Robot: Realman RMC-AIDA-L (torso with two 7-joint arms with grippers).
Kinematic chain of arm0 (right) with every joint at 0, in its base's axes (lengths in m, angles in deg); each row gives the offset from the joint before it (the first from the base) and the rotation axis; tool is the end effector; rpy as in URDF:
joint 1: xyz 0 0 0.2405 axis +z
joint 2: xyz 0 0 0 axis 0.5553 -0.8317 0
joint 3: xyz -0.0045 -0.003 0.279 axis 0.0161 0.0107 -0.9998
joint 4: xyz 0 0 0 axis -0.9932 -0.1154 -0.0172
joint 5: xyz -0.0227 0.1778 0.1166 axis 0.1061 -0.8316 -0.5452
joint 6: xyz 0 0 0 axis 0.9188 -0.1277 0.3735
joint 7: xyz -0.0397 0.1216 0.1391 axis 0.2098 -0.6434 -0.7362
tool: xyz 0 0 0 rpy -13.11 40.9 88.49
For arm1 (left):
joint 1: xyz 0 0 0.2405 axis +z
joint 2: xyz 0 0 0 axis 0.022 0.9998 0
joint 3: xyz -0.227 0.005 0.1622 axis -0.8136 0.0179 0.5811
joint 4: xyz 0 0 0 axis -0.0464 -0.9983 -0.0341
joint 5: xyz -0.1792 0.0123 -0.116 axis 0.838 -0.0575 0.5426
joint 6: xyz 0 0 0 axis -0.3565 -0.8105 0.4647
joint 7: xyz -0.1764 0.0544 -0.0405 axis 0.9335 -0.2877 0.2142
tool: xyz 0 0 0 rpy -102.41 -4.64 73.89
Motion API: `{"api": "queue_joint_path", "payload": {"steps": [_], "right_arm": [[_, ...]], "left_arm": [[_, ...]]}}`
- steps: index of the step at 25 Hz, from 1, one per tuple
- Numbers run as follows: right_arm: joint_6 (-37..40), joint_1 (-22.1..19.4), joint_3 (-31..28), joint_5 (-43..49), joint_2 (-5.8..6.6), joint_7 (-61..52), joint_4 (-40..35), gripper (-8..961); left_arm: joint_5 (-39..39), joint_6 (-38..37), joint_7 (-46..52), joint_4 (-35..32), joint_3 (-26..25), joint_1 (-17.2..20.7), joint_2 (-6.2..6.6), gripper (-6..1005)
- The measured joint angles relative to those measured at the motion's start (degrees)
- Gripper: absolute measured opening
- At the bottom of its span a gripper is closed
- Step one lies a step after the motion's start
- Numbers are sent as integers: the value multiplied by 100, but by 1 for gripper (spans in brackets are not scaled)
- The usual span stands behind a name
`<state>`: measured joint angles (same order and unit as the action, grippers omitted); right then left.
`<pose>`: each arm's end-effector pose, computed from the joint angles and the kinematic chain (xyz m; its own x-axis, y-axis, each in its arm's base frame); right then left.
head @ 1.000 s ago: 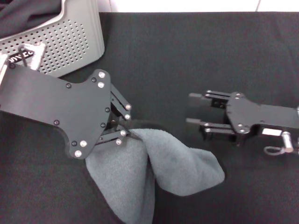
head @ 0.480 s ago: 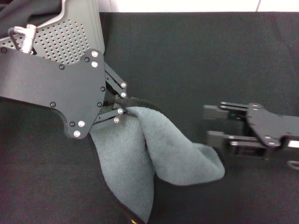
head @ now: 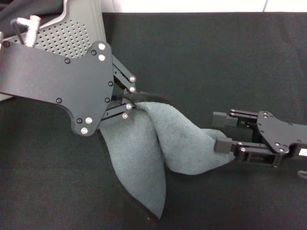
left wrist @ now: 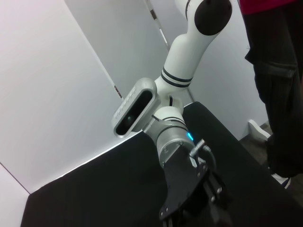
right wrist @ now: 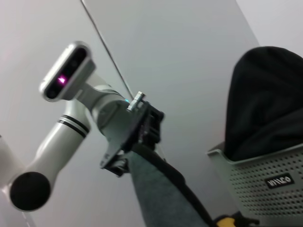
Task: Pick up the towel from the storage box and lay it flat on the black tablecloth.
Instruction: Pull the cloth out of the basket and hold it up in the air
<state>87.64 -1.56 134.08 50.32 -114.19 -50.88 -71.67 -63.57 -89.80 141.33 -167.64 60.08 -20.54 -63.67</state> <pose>0.2150 0.2983 -0.0574 0.5789 -0.3852 -0.7187 -0.3052 -0.9197 0.2471 -0.1251 0.2767 0.0453 0.8392 -0.4860 0.2440 -0.4467 -0.8720 -0.2001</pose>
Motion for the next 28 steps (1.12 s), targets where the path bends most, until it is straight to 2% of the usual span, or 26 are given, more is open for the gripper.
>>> {"api": "queue_joint_path", "payload": {"steps": [4,11,18,28], "right_arm": [[-195,18,2,34,-2,-66,16,687],[-264,52,21,128,-2,-162,18,616],[20,50,36,130,-8,-178,16,541],[65,20,32,130,-12,-242,15,378]], "left_arm": [[28,2,-14,-92,-2,3,-30,33],[103,5,-127,-315,-112,98,-146,34],[215,5,-178,-335,-268,156,-152,34],[228,4,-179,-357,-270,241,-148,35]]}}
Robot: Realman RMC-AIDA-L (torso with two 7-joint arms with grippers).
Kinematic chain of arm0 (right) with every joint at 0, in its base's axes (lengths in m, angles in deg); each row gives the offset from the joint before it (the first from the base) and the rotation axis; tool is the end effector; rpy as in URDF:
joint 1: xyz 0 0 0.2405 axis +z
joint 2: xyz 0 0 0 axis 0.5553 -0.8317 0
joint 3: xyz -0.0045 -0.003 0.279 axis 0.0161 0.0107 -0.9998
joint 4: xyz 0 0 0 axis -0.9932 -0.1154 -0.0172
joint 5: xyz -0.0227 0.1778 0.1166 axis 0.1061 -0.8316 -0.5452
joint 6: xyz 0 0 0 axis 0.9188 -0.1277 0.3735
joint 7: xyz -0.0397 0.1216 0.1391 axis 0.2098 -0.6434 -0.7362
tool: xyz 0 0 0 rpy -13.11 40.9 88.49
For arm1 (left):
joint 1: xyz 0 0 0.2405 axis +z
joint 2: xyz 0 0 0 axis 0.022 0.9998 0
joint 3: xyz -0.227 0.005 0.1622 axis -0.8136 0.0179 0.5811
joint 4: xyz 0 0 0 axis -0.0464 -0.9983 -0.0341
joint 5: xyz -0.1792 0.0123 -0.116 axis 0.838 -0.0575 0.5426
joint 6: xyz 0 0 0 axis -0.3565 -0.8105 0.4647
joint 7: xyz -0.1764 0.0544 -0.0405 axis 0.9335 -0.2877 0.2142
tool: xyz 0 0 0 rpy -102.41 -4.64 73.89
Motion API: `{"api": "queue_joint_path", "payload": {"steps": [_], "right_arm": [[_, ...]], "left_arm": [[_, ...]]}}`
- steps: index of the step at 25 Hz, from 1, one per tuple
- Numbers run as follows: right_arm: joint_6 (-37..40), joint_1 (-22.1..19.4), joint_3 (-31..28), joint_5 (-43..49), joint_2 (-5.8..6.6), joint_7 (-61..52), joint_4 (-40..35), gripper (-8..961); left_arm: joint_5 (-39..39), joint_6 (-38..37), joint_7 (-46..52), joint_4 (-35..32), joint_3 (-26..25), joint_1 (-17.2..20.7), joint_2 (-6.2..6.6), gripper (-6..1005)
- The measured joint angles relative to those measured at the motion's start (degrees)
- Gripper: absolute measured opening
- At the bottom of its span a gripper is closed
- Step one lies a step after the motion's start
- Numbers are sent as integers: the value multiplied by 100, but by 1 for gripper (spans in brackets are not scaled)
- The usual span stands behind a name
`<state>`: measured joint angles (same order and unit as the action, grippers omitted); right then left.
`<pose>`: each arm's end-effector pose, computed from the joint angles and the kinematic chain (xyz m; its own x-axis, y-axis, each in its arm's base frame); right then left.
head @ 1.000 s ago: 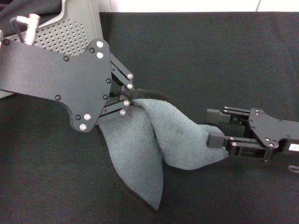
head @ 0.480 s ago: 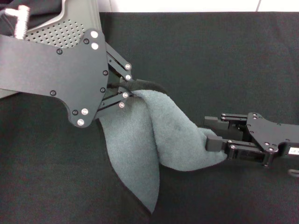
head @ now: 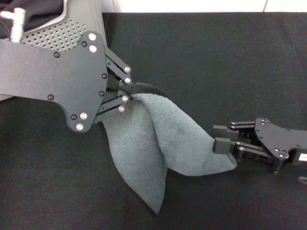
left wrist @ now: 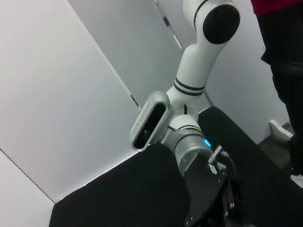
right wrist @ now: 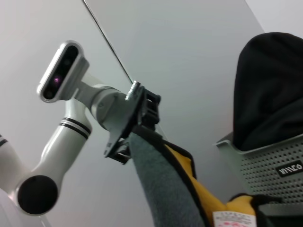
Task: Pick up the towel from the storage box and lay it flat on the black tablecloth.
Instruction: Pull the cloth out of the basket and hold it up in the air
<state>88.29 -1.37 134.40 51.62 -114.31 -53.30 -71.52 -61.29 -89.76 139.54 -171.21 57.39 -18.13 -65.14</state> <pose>0.2148 0.2932 -0.0604 0.5787 -0.4328 -0.6913 -0.3167 -0.9003 0.2985 -0.1222 0.2688 0.0546 0.8118 -0.5295 0.2460 -0.4640 -0.8408 -0.2787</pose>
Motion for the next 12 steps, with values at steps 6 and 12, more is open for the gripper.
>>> {"api": "queue_joint_path", "payload": {"steps": [6,12], "right_arm": [[-163,-20,-3,0,-7,-2,55,287],[-164,-25,3,-1,-33,92,58,214]], "left_arm": [[94,-8,0,-15,3,51,0,36],[97,-9,0,-14,21,62,0,37]]}}
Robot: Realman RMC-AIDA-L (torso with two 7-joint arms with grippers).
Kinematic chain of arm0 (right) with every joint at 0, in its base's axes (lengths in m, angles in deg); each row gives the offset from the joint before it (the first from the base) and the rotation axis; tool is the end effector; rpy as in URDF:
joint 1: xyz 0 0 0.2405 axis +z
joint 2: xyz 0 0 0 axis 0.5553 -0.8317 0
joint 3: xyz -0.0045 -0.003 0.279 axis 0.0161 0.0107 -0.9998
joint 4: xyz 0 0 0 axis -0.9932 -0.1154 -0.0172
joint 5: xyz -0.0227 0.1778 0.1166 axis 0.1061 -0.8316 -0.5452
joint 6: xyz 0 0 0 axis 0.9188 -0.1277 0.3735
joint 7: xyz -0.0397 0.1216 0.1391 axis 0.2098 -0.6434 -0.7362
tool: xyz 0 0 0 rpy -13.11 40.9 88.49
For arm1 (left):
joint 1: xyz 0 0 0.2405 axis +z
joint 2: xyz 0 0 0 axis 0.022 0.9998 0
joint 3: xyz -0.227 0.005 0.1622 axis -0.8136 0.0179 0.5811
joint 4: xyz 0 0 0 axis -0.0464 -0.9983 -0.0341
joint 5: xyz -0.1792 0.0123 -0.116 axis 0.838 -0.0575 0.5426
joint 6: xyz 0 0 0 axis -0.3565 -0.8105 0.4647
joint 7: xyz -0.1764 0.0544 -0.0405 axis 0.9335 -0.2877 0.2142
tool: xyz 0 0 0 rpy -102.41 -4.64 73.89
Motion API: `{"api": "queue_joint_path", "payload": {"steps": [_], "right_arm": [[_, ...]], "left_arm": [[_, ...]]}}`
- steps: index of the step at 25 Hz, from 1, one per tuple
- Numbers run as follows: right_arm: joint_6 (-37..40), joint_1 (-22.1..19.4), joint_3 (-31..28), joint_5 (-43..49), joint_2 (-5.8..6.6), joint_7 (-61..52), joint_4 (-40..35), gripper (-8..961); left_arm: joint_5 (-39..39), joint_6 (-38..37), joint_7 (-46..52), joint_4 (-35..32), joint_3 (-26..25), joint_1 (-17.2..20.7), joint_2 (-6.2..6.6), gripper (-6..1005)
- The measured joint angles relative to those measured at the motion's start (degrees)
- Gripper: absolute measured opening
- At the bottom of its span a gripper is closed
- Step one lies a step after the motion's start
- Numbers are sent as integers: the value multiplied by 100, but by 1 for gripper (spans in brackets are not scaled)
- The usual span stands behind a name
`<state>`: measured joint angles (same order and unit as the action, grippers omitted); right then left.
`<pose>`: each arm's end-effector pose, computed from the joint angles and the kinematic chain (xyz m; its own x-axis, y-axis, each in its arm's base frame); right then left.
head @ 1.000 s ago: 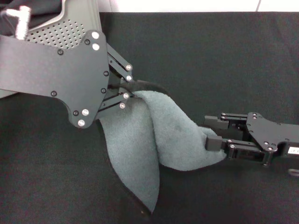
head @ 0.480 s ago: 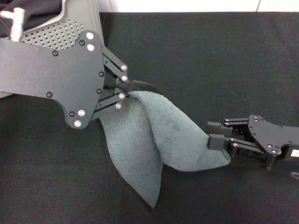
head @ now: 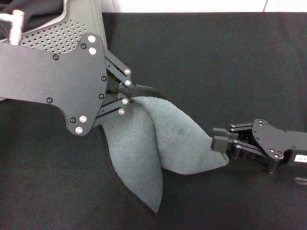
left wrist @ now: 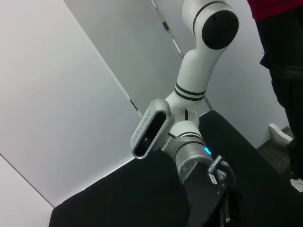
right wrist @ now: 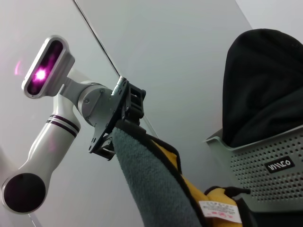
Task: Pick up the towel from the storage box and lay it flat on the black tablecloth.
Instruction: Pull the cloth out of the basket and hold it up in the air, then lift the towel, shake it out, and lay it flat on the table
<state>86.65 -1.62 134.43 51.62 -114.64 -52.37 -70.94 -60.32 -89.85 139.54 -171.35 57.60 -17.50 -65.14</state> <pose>0.2185 0.2941 -0.0659 0.5815 -0.4320 -0.6894 -0.3377 -0.8991 0.2785 -0.1221 0.2656 0.0549 0.8075 -0.5305 0.2578 -0.4636 -0.8411 -0.2785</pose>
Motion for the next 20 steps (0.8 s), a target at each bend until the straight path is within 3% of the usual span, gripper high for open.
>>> {"api": "queue_joint_path", "payload": {"steps": [8,14,20], "right_arm": [[10,20,1,0,-19,34,-48,14],[-15,-14,-85,-34,-23,93,-64,13],[155,-257,-750,-59,83,92,-428,12]], "left_arm": [[1,-9,0,0,16,30,-9,37],[20,1,0,4,18,143,-9,38],[27,9,0,58,35,287,-26,39]]}}
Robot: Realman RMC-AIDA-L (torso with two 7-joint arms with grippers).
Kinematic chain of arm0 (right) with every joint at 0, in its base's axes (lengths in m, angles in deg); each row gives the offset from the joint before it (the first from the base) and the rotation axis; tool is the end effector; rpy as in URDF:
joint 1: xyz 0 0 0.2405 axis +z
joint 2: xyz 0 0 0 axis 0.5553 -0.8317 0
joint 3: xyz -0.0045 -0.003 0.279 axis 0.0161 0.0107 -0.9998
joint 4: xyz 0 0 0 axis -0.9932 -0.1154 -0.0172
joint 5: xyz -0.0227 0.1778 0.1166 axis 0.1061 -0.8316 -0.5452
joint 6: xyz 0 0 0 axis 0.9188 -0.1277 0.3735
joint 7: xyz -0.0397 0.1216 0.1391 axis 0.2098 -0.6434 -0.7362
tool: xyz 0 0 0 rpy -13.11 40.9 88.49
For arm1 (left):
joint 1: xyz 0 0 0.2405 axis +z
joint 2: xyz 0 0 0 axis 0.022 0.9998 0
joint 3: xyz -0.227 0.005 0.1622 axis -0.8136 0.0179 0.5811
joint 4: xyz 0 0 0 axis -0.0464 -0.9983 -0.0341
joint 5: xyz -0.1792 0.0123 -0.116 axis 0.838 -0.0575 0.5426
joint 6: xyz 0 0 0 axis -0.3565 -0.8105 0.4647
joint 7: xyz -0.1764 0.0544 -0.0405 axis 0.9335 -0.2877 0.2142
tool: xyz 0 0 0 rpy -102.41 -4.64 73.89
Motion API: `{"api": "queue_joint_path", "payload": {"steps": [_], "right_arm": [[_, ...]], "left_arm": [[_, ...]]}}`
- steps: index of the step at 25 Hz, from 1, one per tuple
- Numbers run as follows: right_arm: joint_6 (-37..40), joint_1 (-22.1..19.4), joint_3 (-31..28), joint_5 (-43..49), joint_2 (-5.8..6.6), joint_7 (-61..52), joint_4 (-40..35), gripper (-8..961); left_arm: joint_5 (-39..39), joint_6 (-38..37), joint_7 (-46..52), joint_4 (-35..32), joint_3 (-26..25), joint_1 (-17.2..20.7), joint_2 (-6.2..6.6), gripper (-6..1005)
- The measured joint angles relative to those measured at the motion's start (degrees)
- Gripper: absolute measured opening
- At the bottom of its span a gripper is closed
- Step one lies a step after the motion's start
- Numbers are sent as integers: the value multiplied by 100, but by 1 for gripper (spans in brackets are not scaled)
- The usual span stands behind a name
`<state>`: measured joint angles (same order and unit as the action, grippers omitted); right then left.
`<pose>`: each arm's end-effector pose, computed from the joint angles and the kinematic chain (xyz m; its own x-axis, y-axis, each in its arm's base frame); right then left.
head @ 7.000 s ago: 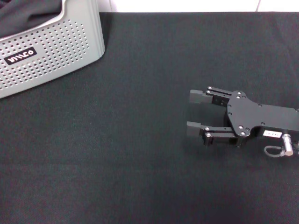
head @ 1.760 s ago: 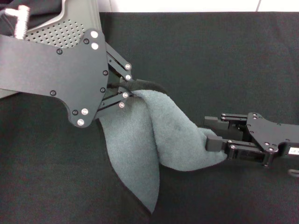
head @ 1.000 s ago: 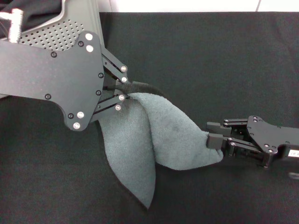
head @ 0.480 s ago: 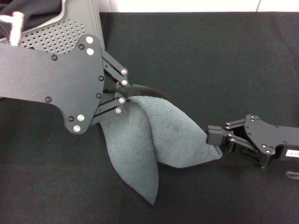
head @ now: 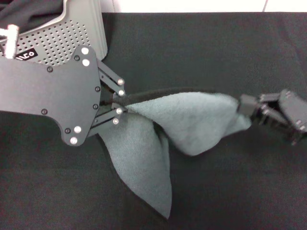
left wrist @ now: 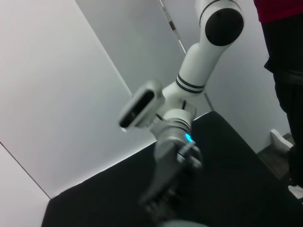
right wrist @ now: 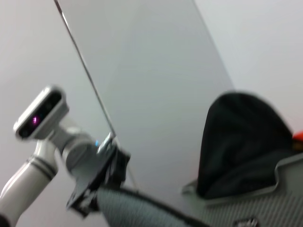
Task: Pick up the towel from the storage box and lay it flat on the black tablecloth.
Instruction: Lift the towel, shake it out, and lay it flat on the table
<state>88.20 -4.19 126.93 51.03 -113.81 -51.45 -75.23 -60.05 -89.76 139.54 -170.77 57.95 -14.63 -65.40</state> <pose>0.2210 0.3094 -0.0333 0.5328 -0.3210 -0.7830 -0.3317 -0.9304 0.1558 -0.1343 0.2587 0.0525 0.8309 -0.4849 0.2729 -0.4161 -0.8671 -0.2737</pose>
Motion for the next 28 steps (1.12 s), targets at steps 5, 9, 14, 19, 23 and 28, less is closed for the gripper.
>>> {"api": "queue_joint_path", "payload": {"steps": [5,9,14,19,23,28], "right_arm": [[221,-100,-675,-3,136,-20,-153,11],[234,-149,-978,-3,212,-14,-153,10],[241,-144,-1016,19,184,9,-159,9],[289,-54,-1032,2,112,-39,-409,10],[297,19,-1044,-67,34,-184,-819,10],[246,249,-1049,-346,23,-413,-1335,9]], "left_arm": [[-43,1,0,15,102,148,-1,39],[-56,2,0,27,125,253,-1,39],[-18,2,-99,122,134,296,-7,40],[-66,29,-82,373,140,224,-17,40],[-97,184,-71,584,157,214,-19,41],[-122,466,84,978,220,198,-19,50]]}}
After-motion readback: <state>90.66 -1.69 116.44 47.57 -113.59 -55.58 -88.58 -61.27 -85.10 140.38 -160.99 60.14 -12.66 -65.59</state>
